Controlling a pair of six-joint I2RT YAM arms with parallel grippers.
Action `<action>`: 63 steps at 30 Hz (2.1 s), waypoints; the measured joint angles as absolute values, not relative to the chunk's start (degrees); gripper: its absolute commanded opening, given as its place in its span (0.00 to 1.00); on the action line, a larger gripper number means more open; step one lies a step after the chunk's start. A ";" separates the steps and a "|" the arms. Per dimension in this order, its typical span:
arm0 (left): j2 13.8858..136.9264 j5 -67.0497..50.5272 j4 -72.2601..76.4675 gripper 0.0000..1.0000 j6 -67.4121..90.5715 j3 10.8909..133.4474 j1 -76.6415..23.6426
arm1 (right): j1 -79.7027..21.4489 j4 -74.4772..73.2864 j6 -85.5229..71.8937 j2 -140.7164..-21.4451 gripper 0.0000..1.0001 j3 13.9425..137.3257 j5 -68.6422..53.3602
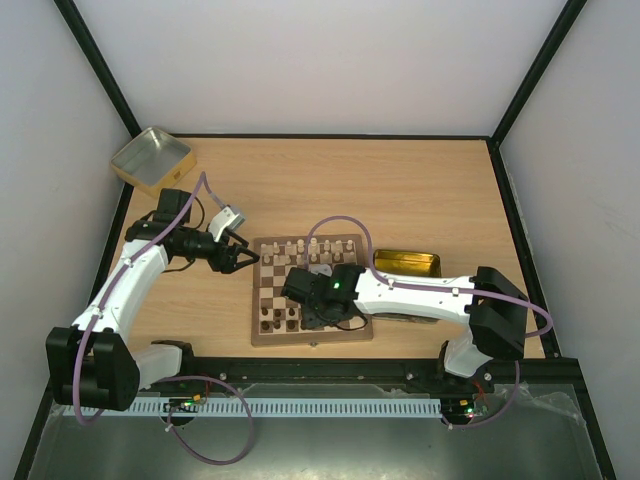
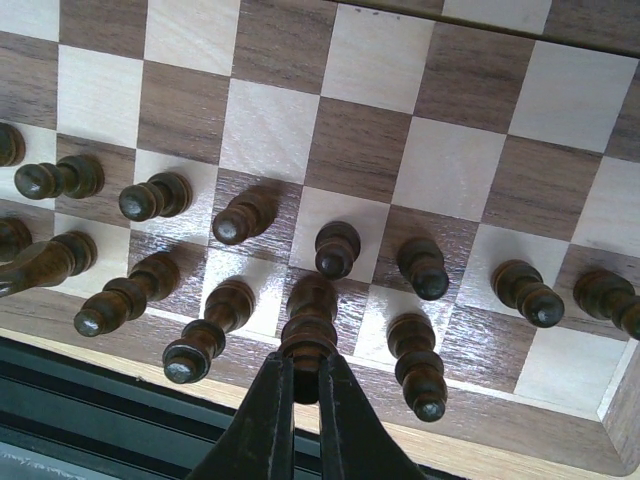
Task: Set up the chess pieces on the board
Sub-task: Adjust the chess piece on the chessboard.
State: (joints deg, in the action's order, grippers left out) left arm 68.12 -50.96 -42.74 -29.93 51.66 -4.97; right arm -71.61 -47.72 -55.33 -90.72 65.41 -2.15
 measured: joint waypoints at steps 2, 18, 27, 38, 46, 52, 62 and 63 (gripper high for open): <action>68.12 -50.98 -42.74 0.65 -29.93 51.66 -4.97 | -71.64 -47.90 -55.33 -90.72 0.04 65.78 -2.15; 68.12 -50.96 -42.74 0.65 -29.93 51.66 -4.97 | -71.70 -48.45 -55.35 -90.21 0.04 66.17 -2.15; 68.12 -50.98 -42.74 0.65 -29.93 51.66 -4.97 | -72.27 -48.58 -55.44 -90.02 0.04 66.17 -2.17; 68.12 -50.96 -42.74 0.65 -29.93 51.66 -4.97 | -72.29 -48.60 -55.55 -90.02 0.04 65.98 -1.80; 68.12 -50.98 -42.74 0.65 -29.93 51.66 -4.97 | -72.29 -48.60 -55.55 -90.02 0.04 65.98 -1.56; 68.12 -50.98 -42.74 0.65 -29.93 51.66 -4.97 | -72.31 -48.66 -55.55 -90.02 0.04 65.98 -1.56; 68.12 -50.98 -42.74 0.65 -29.93 51.66 -4.97 | -72.31 -49.08 -55.48 -90.04 0.04 65.98 -1.63; 68.12 -50.96 -42.74 0.65 -29.93 51.66 -4.97 | -72.31 -49.08 -55.46 -90.06 0.04 65.98 -1.63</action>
